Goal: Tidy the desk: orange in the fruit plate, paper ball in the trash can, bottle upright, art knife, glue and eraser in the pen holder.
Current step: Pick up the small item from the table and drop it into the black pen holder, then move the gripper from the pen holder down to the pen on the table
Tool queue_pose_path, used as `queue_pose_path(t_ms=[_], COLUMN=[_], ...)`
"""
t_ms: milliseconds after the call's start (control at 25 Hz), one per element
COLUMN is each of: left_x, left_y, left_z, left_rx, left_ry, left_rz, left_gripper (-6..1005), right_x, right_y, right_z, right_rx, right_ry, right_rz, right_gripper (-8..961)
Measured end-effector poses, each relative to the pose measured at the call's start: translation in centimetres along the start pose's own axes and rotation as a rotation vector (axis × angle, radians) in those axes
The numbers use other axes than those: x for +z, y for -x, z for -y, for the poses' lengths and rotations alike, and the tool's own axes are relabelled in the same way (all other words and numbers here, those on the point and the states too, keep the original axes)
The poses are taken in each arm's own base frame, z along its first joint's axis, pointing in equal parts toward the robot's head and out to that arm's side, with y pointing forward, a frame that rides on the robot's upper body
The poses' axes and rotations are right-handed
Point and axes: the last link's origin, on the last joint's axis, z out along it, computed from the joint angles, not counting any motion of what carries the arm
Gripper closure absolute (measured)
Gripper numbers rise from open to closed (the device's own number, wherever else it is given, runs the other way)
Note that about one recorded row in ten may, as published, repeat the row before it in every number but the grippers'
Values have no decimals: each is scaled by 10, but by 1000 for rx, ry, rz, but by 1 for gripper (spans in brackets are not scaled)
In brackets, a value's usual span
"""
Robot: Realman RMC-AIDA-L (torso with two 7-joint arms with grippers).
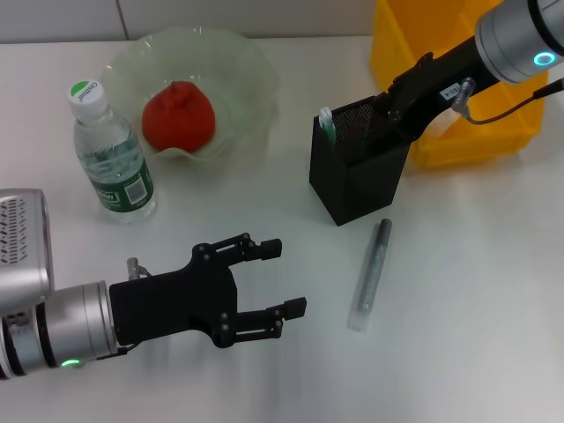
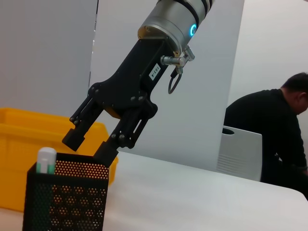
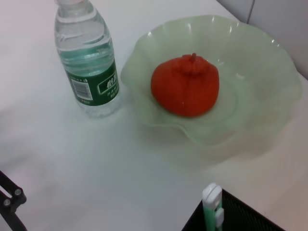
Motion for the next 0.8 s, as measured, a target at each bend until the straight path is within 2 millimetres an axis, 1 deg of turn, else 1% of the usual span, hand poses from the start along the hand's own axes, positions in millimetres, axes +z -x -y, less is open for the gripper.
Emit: queue_pose_path(t_ms=[80, 160, 240, 320, 360, 600, 800], left_x=[0, -1, -1, -2, -2, -3, -6], left_y=[0, 0, 0, 0, 0, 0, 0], left_z=[0, 1, 1, 1, 1, 1, 3], left_rx=[0, 0, 0, 1, 1, 2, 4], left_ry=[-2, -4, -5, -5, -6, -3, -6], left_rz=[-1, -2, -1, 0, 0, 3, 10], left_gripper=[197, 197, 197, 197, 197, 197, 197], right_x=[-1, -1, -4, -12, -12, -31, -38], right_y=[1, 1, 2, 4, 4, 2, -4], right_z=[-1, -1, 0, -2, -2, -17, -25], right_rx=[-4, -5, -5, -4, -4, 5, 9], right_ry=[-6, -9, -20, -25, -25, 44, 93], right_rz=[5, 6, 18, 60, 60, 138, 151], right_gripper=[255, 255, 254, 254, 254, 255, 255])
